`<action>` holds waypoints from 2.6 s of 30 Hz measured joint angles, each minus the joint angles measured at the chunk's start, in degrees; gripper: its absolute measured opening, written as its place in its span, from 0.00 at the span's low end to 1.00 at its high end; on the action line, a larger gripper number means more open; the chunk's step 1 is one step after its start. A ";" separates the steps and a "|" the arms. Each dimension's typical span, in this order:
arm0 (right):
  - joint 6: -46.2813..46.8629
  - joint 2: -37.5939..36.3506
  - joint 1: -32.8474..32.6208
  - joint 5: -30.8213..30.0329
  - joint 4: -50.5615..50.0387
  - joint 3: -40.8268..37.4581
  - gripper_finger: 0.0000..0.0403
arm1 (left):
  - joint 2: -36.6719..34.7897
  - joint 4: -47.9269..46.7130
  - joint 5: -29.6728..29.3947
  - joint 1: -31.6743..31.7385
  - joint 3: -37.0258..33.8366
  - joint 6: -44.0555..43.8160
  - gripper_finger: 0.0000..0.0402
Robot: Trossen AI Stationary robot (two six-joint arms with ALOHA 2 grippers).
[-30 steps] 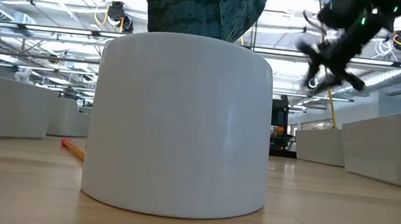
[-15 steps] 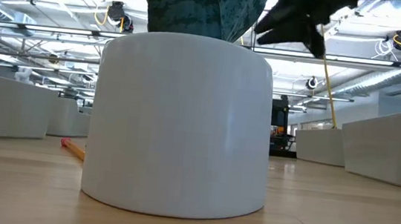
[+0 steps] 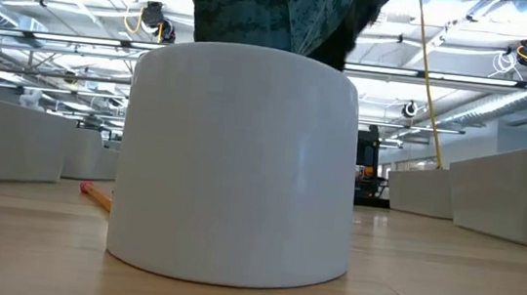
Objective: Sort crayons/erasers/pens/pencils in bins
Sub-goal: Put the blue eraser into the bottom left gray bin
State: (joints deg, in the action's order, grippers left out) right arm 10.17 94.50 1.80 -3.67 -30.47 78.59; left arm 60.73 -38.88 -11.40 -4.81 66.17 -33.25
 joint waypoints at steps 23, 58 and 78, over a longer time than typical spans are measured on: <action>-52.80 21.73 20.27 15.73 4.20 -0.16 0.40 | 0.00 -4.37 -6.70 -6.81 0.00 -24.35 0.46; -43.44 -5.56 4.16 -9.26 19.27 -7.28 0.16 | 5.15 7.93 8.33 17.99 -5.97 -10.94 0.82; -42.20 -6.91 1.46 -16.05 23.49 -7.28 0.16 | 19.34 45.18 13.20 17.13 -10.82 -19.72 0.68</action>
State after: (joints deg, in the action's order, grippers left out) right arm -32.02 87.59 3.27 -19.73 -6.98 71.31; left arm 80.07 6.30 1.80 12.32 55.35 -52.97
